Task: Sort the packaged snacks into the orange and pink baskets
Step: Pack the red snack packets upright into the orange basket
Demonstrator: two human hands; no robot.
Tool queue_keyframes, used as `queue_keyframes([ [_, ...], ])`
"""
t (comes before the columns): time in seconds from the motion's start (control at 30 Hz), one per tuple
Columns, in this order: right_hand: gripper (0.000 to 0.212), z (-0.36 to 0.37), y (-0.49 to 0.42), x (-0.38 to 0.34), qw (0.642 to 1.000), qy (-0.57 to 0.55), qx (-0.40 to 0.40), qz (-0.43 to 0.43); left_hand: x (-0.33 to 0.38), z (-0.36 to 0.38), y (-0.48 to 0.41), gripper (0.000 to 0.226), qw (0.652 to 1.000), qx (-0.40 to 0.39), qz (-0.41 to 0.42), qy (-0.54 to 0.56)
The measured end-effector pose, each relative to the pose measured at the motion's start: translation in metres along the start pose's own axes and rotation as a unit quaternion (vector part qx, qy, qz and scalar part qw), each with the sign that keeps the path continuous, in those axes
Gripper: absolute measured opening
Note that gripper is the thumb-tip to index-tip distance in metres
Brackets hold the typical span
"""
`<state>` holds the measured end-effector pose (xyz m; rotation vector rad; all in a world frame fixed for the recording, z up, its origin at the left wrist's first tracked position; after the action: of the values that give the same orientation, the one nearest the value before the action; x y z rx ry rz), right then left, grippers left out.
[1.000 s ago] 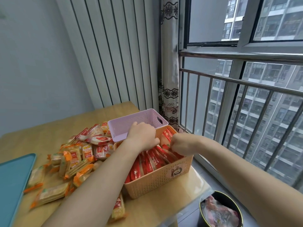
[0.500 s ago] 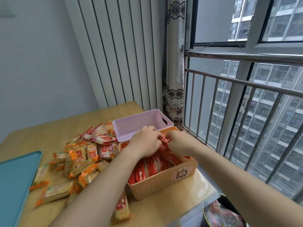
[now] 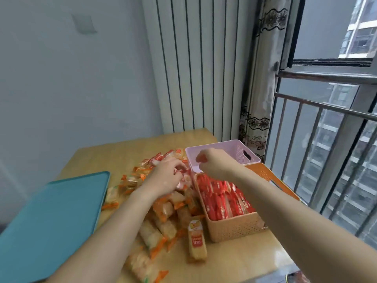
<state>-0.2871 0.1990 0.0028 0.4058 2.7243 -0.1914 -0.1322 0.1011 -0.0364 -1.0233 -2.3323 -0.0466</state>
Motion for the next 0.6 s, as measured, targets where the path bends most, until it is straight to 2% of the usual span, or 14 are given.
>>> queue_keyframes([
  [0.07, 0.037, 0.008, -0.018, -0.024, 0.999, 0.006, -0.016, -0.050, -0.024, -0.016, 0.007, 0.033, 0.999, 0.030, -0.035, 0.008],
  [0.13, 0.048, 0.022, -0.038, -0.046, 0.995, 0.064, -0.028, -0.076, -0.048, -0.030, 0.012, 0.031, 0.996, 0.051, -0.067, 0.018],
  [0.27, 0.027, 0.054, -0.071, -0.066, 0.961, 0.247, -0.075, -0.102, -0.082, -0.044, 0.007, 0.029, 0.992, 0.080, -0.101, 0.015],
  [0.37, 0.039, 0.074, -0.087, -0.064, 0.936, 0.319, -0.110, -0.100, -0.093, -0.049, -0.010, 0.028, 0.989, 0.100, -0.106, 0.034],
  [0.43, 0.033, 0.081, -0.098, -0.061, 0.938, 0.321, -0.098, -0.090, -0.096, -0.050, -0.026, 0.025, 0.986, 0.118, -0.111, 0.045],
  [0.5, 0.020, 0.075, -0.107, -0.057, 0.954, 0.285, -0.062, -0.072, -0.097, -0.048, -0.047, 0.022, 0.985, 0.124, -0.111, 0.056],
  [0.6, 0.037, 0.044, -0.119, -0.050, 0.991, 0.135, 0.002, -0.010, -0.100, -0.034, -0.085, 0.015, 0.985, 0.086, -0.122, 0.090],
])
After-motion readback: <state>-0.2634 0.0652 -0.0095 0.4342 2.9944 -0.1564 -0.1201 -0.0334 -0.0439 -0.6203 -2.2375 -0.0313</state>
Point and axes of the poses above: each hand's wrist, its own y-axis away from the middle knuckle, its own z-axis out of the palm, x = y × z, the point moved 2 cm from there along -y, towards the middle knuckle, and after that the axes turned 3 degrees about y, right-handed, at the moved point
